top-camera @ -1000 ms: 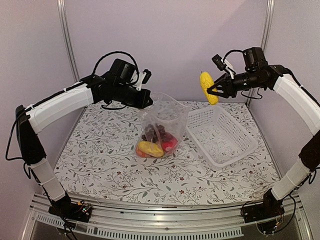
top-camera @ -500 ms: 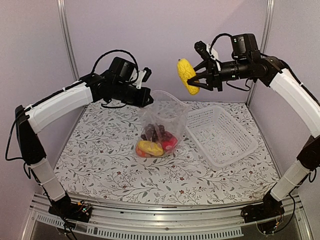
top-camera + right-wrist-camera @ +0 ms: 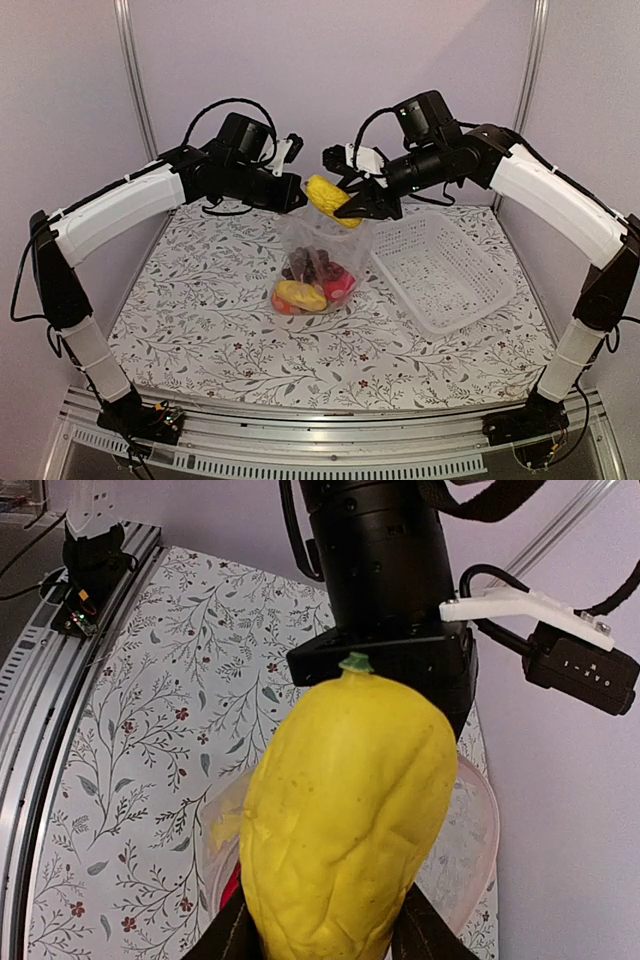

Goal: Place the food in the zip-top bag and seal the zipper
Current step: Place the zipper, then pass from the left arm to the right

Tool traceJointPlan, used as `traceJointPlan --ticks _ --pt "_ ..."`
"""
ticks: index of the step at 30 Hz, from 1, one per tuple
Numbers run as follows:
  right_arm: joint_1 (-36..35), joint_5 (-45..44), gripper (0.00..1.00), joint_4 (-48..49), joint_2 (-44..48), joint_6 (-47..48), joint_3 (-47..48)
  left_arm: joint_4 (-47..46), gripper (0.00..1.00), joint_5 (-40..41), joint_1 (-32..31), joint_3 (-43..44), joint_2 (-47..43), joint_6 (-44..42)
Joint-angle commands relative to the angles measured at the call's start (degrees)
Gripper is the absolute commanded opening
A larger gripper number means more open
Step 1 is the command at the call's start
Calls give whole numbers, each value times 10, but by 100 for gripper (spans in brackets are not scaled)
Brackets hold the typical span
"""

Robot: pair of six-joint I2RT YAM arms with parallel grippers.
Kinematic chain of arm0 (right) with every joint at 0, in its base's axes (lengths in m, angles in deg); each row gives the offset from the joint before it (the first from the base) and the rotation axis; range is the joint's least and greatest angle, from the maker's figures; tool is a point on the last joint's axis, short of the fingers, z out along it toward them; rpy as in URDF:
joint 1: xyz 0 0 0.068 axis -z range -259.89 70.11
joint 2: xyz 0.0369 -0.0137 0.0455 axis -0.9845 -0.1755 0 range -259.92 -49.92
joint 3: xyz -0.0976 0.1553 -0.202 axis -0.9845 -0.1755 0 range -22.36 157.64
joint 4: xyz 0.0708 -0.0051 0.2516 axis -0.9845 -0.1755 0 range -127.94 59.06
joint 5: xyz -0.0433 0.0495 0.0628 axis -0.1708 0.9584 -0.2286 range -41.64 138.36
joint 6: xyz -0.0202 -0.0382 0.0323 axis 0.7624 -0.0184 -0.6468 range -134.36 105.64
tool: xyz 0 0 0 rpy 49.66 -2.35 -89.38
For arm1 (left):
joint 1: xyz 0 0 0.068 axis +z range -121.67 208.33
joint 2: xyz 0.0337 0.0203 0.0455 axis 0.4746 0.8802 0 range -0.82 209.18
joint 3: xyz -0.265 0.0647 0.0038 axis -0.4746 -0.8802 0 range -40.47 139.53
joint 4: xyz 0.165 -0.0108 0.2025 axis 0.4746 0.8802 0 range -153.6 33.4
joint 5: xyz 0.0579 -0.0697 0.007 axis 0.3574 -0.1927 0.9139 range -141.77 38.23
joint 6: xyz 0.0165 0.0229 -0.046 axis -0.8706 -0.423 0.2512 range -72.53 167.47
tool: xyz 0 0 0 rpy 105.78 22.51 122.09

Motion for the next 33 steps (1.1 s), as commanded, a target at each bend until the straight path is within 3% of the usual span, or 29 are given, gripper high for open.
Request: traceJointPlan --ticks 1,5,11,15,33 --pt "-14 -71 31 -7 -23 31 14 2 0 -3 8 5 -10 -3" --pt "-19 -107 33 -16 -36 41 14 2 0 -2 8 3 -12 -4" --pt "-30 -162 55 -44 -59 45 26 1 0 -1 8 2 -12 -4" --pt "-36 -153 62 -57 -60 31 43 0 0 -3 8 2 -11 -4" --pt "-82 -135 62 -88 -57 -22 66 0 0 -3 8 1 -15 0"
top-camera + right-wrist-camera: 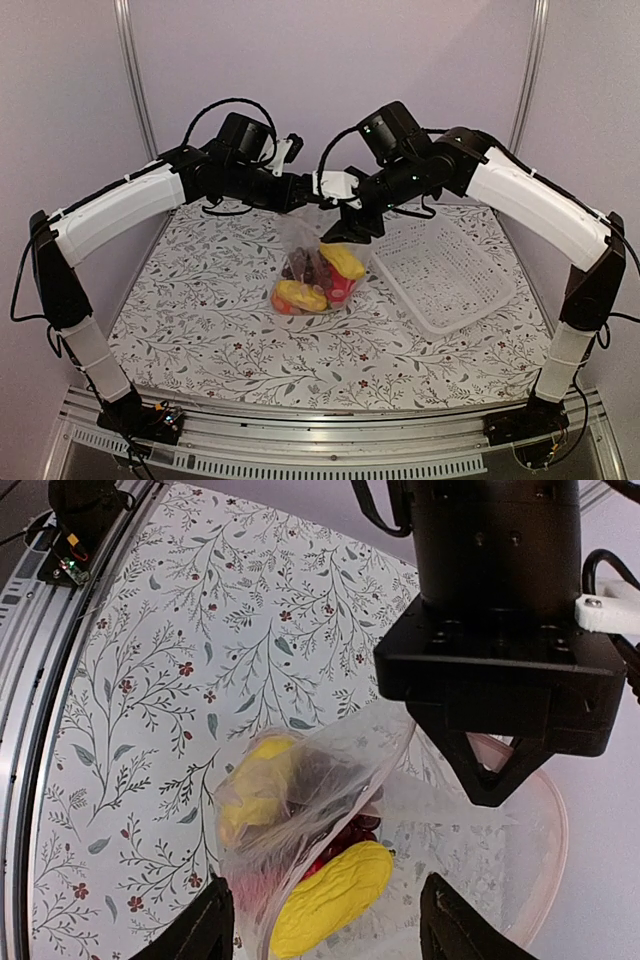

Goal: Place the food in the zip-top bag and seal the zipper
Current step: Pass from the left arm to the right

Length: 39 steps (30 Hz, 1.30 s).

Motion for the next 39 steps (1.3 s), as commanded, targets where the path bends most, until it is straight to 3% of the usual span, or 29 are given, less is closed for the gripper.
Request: traceJointPlan --ticks 1,11,16,21,24,26,30,32,35,39 --pt "-9 1 62 -20 -6 -29 10 0 0 -3 8 1 -16 1" --pt "-11 -35 56 -21 -46 -55 9 0 0 -1 8 -5 -20 2" --pt "-11 -40 49 2 -55 -75 7 -6 0 -3 7 -14 -26 5" --pt "-11 -23 30 24 -61 -88 2 -7 2 0 8 -18 -34 10" --pt "-11 -16 11 29 -70 -92 1 -9 14 0 9 -22 -46 12" --pt "-11 -11 6 31 -72 -99 3 -23 21 4 9 -38 -67 2" --pt "-10 -7 0 61 -50 -105 -3 -129 35 18 10 -152 -170 -29" --pt "-10 -5 0 82 -33 -104 -16 -220 48 19 10 -242 -254 -46" --pt "-9 -1 0 107 -6 -102 -37 -371 60 4 11 -391 -363 -68" --pt "-7 21 0 115 16 -103 -55 -523 64 -29 15 -544 -440 -101"
